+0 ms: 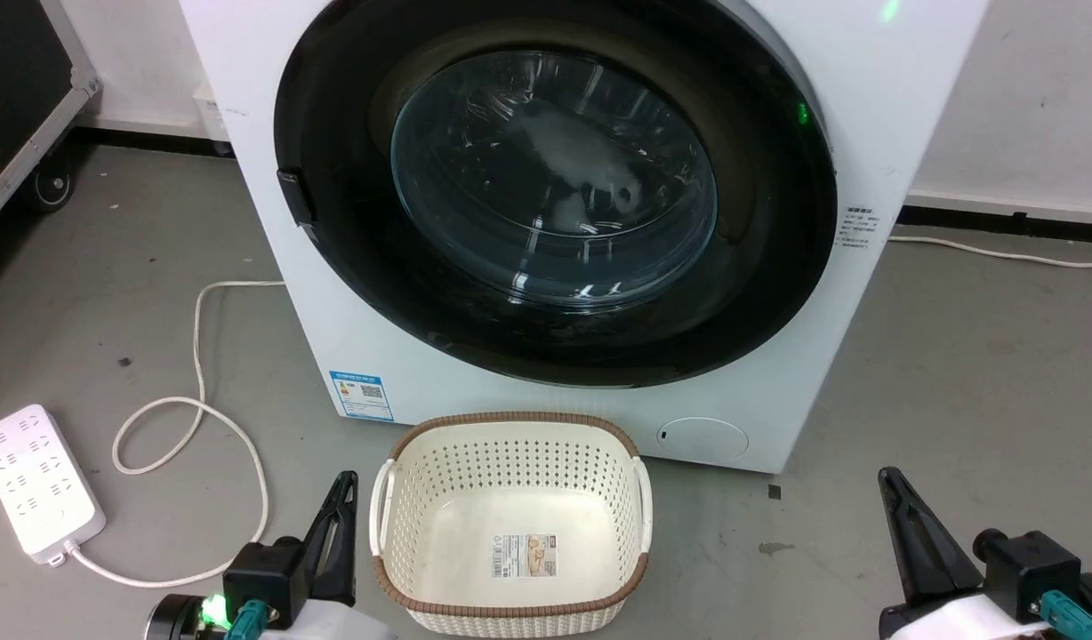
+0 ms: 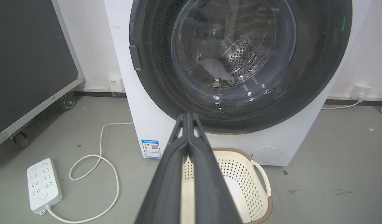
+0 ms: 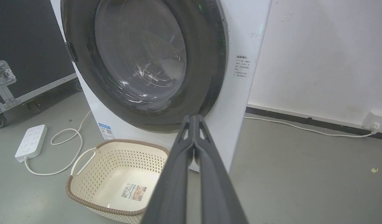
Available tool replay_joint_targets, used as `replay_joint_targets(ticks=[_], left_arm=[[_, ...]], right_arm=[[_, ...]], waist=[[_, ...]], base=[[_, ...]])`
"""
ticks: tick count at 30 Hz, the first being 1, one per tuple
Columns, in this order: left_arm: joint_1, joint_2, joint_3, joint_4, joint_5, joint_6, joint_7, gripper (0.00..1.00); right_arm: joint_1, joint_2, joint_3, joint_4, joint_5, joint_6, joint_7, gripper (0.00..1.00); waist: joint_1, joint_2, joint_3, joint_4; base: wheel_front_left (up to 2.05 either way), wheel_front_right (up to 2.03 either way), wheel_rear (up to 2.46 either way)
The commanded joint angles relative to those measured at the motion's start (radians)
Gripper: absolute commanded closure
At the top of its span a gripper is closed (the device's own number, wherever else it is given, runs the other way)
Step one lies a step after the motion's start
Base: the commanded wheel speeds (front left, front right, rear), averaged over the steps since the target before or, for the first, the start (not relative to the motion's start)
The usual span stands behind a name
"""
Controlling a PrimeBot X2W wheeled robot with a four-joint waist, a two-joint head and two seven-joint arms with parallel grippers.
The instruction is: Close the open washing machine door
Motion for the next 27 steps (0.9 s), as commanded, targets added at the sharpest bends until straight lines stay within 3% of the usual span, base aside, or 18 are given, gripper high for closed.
replay_joint_targets(ticks=[1, 27], left_arm=[[-0.012, -0.005, 0.005, -0.007, 0.008, 0.003, 0.007, 1.00], [-0.022, -0.012, 0.027, -0.031, 0.031, 0.009, 0.060, 1.00]], right_arm=[[-0.014, 0.002, 0.003, -0.008, -0.003, 0.000, 0.007, 1.00], [-0.030, 0.003, 0.023, -0.025, -0.015, 0.000, 0.059, 1.00]], waist=[[0.0000, 0.0000, 0.000, 0.000], [0.0000, 0.0000, 0.007, 0.003]], base=[[0.00, 0.00, 0.00], [0.00, 0.00, 0.00]])
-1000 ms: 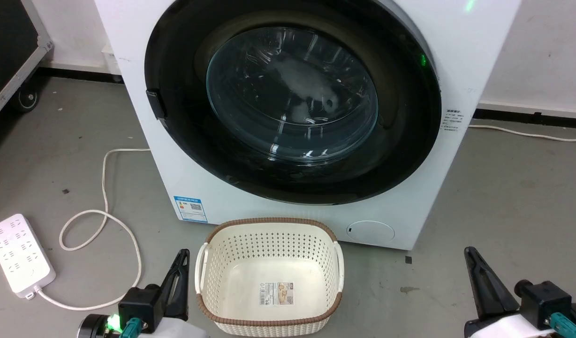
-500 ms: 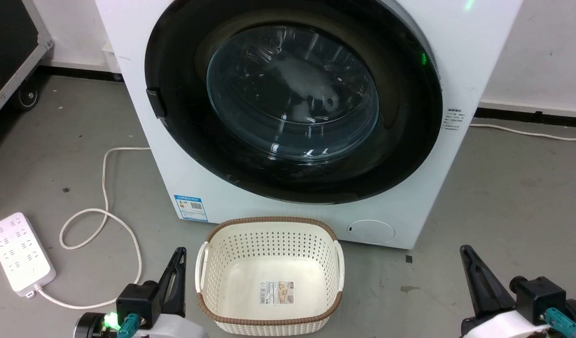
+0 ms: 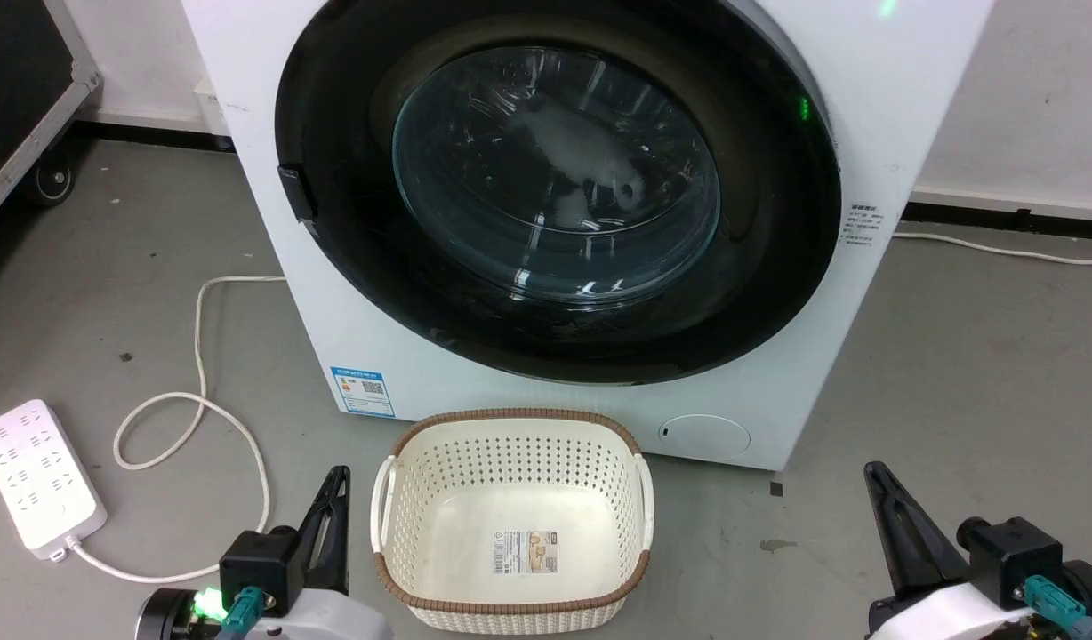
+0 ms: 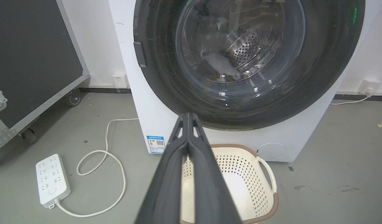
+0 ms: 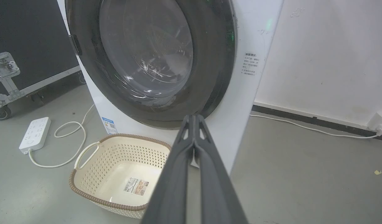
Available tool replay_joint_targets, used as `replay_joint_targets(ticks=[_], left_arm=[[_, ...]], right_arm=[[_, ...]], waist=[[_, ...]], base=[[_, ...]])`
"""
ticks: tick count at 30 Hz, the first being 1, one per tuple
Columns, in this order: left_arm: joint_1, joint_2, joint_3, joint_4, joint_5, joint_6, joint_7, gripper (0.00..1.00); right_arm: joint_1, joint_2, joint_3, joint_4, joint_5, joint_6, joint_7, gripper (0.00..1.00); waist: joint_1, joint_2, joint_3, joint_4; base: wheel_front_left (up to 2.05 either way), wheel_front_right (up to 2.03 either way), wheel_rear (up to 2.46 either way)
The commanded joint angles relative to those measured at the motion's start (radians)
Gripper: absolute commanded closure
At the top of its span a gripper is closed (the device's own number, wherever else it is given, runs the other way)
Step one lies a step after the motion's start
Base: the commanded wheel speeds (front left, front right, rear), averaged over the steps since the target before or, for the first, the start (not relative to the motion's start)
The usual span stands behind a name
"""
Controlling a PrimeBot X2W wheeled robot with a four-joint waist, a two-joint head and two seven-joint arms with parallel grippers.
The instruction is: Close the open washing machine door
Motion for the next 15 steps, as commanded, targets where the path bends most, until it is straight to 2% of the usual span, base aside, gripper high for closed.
replay_joint_targets(ticks=[1, 15], left_arm=[[-0.017, -0.005, 0.005, -0.007, 0.007, 0.008, 0.003, 1.00], [-0.023, -0.009, 0.017, -0.020, 0.019, 0.011, 0.032, 1.00]], right_arm=[[-0.018, 0.003, 0.002, -0.009, -0.005, 0.000, 0.007, 1.00], [-0.027, 0.003, 0.013, -0.018, -0.011, -0.001, 0.034, 1.00]], waist=[[0.0000, 0.0000, 0.000, 0.000], [0.0000, 0.0000, 0.004, 0.002]], base=[[0.00, 0.00, 0.00], [0.00, 0.00, 0.00]])
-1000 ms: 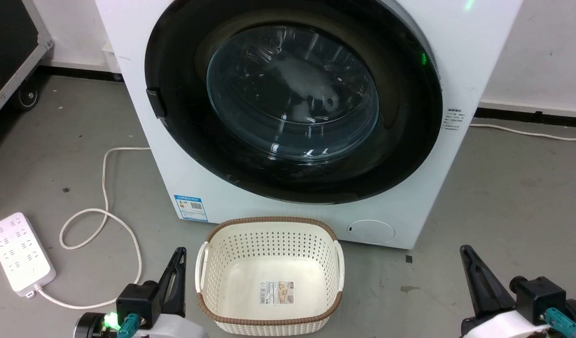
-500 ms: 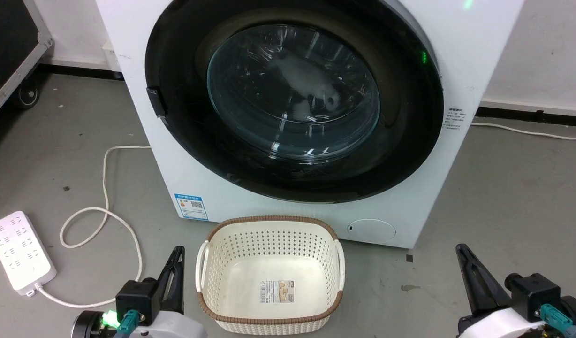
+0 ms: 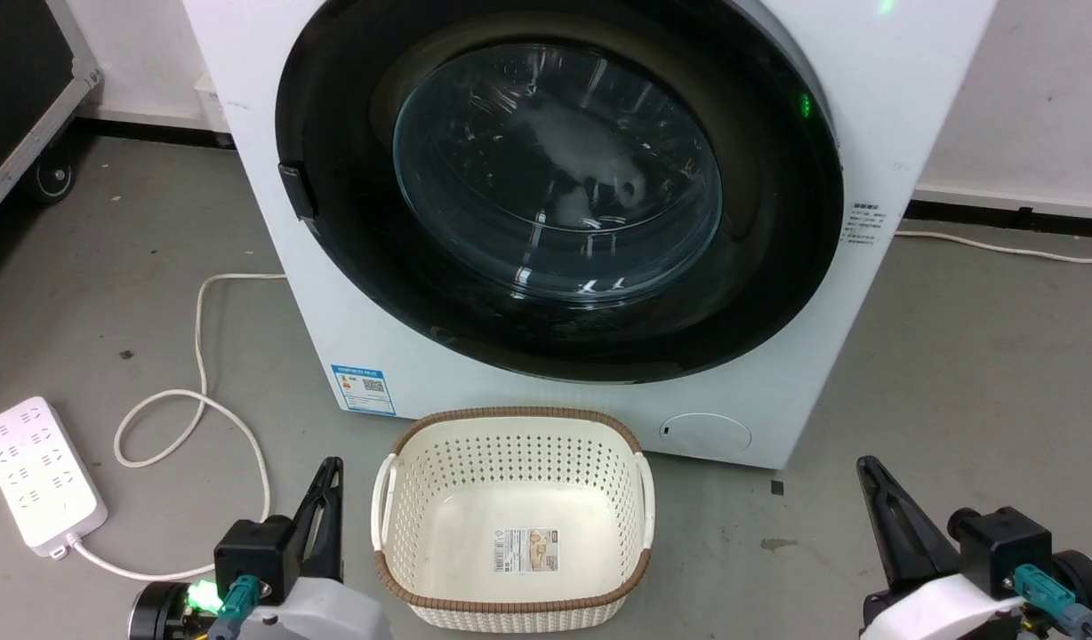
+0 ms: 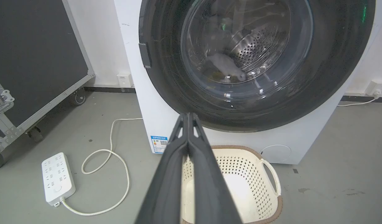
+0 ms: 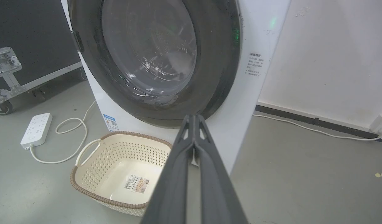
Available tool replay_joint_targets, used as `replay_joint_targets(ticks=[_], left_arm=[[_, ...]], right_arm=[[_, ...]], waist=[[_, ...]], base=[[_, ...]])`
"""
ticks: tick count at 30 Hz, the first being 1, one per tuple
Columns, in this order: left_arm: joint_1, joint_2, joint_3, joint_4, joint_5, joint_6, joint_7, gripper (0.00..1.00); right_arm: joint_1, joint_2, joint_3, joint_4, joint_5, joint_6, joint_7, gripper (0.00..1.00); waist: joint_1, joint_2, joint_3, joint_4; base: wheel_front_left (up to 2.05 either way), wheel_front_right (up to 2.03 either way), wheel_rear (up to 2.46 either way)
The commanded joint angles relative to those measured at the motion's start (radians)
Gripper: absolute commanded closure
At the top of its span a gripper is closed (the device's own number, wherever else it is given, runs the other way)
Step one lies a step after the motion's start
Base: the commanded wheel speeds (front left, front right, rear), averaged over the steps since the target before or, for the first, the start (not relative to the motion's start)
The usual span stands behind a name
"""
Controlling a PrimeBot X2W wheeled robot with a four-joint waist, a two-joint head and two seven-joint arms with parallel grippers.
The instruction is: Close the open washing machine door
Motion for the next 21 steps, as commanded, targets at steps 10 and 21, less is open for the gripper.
replay_joint_targets(ticks=[10, 21], left_arm=[[-0.016, -0.004, 0.011, -0.014, 0.017, 0.006, 0.024, 1.00], [-0.020, -0.006, 0.021, -0.024, 0.027, 0.009, 0.046, 1.00]], right_arm=[[-0.021, 0.004, 0.010, -0.014, -0.007, -0.001, 0.023, 1.00], [-0.028, 0.004, 0.018, -0.022, -0.012, -0.001, 0.045, 1.00]], waist=[[0.0000, 0.0000, 0.002, 0.001], [0.0000, 0.0000, 0.005, 0.003]], base=[[0.00, 0.00, 0.00], [0.00, 0.00, 0.00]])
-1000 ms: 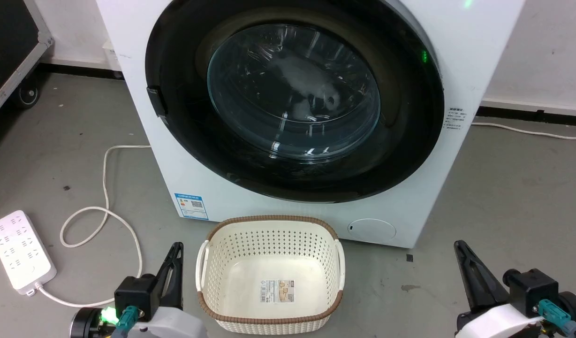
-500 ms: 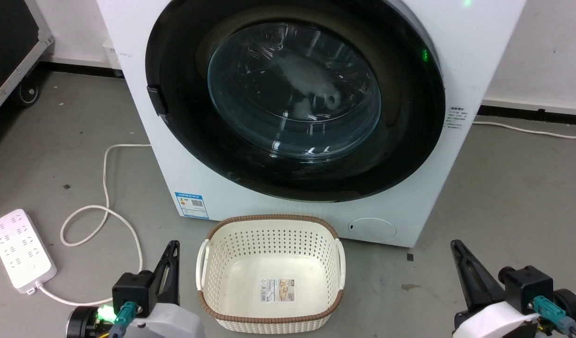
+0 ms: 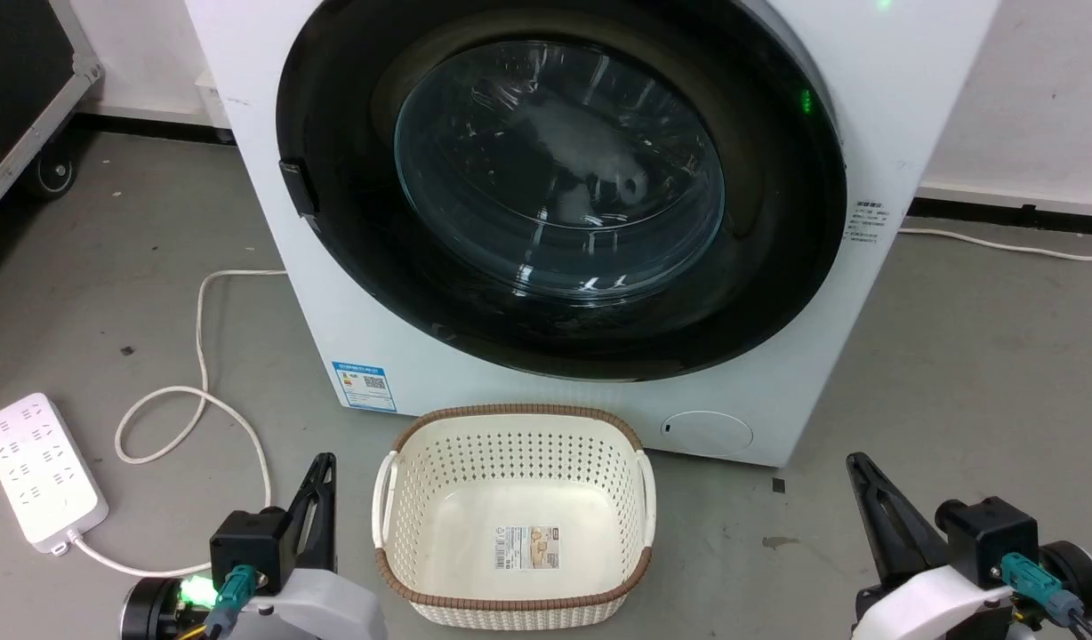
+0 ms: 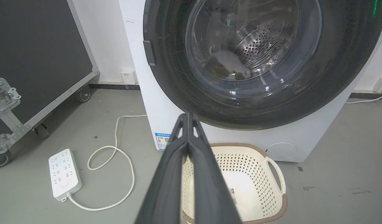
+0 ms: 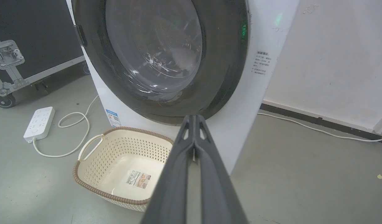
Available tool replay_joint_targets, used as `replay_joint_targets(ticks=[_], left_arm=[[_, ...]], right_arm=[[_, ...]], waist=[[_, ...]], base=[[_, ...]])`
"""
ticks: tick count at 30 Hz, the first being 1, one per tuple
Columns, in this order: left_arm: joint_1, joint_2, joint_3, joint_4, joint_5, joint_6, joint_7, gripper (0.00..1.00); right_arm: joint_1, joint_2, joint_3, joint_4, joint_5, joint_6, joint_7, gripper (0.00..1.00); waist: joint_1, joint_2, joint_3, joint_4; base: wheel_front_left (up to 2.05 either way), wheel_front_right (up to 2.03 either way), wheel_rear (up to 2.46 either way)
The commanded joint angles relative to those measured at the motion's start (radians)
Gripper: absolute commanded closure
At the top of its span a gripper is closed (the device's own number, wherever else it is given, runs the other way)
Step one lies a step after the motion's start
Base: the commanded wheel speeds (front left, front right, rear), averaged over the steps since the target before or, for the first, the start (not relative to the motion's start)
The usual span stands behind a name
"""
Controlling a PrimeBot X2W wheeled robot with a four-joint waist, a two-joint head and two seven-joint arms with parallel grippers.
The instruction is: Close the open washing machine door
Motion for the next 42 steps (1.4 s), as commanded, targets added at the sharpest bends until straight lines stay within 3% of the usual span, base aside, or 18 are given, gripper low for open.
replay_joint_targets(ticks=[1, 42], left_arm=[[-0.016, -0.001, 0.005, -0.007, 0.010, 0.006, 0.006, 1.00], [-0.020, -0.004, 0.014, -0.016, 0.019, 0.008, 0.027, 1.00]], right_arm=[[-0.020, 0.004, 0.003, -0.009, -0.004, -0.001, 0.005, 1.00], [-0.026, 0.004, 0.011, -0.015, -0.009, -0.001, 0.025, 1.00]], waist=[[0.0000, -0.0001, 0.000, 0.000], [0.0000, -0.0001, 0.003, 0.001]], base=[[0.00, 0.00, 0.00], [0.00, 0.00, 0.00]])
